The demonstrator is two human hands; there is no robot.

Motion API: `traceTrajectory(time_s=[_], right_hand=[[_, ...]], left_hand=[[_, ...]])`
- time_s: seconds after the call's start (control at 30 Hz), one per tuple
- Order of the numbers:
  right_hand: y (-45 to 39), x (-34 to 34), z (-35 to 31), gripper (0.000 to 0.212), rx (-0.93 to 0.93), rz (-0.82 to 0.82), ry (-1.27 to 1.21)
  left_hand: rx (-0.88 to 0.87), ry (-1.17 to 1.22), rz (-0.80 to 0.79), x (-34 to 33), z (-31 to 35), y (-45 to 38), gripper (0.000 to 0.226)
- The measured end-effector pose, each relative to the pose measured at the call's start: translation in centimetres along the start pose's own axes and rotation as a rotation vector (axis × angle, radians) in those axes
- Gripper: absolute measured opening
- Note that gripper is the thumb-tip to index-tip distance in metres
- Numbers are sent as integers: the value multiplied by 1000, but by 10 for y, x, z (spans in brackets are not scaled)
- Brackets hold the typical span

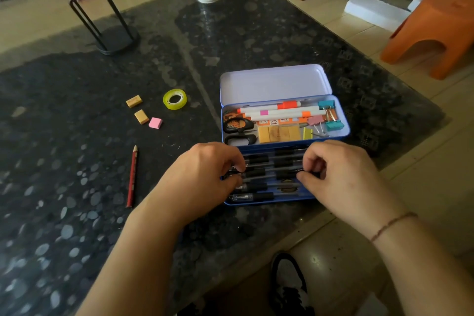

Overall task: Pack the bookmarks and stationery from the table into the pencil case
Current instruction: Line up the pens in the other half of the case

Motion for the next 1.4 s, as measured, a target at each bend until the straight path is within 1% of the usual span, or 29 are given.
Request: traceTrajectory(time_s=[0.13, 0.23, 0.3, 0.43, 0.5, 0.67, 0.87, 1.13, 1.27, 1.4], right_hand=[[5, 12, 12, 21, -68, -59, 46], [8, 16, 18, 16, -121, -145, 78], [7, 14, 18, 13, -139, -167, 85], [4, 10, 20, 15, -186, -166, 113], [3, 8, 20, 18, -198, -140, 103], [1, 4, 18, 23, -192, -119, 130], [2, 3, 18, 23, -178, -108, 145], [3, 3, 20, 22, -189, -138, 128], [2, 2, 20, 24, -185, -133, 157], [2, 3, 17, 26, -177, -132, 182]], left_hand=[[-12, 18, 23, 1, 0, 0, 20], [-8, 28, -14, 0, -1, 0, 18], [-16, 28, -41, -1, -1, -1, 18], [-19, 44, -73, -3, 0, -2, 19], [-12, 37, -82, -4, 0, -2, 20], [-6, 13, -55, -5, 0, -3, 16], [1, 1, -40, -3, -2, -1, 14], [32, 50, -92, 1, -6, 1, 23], [41, 33, -87, 0, -9, 0, 20], [39, 30, -75, 1, -11, 0, 12]])
Point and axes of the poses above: each hand's wrist, its own y-axis away from the middle knuckle, its own x-axis out of the back of the hand, z = x × y, the point moved 1 cm from there along -y, towards the middle knuckle, and after that the axes turned 9 degrees about y, right-handed, at the moved point
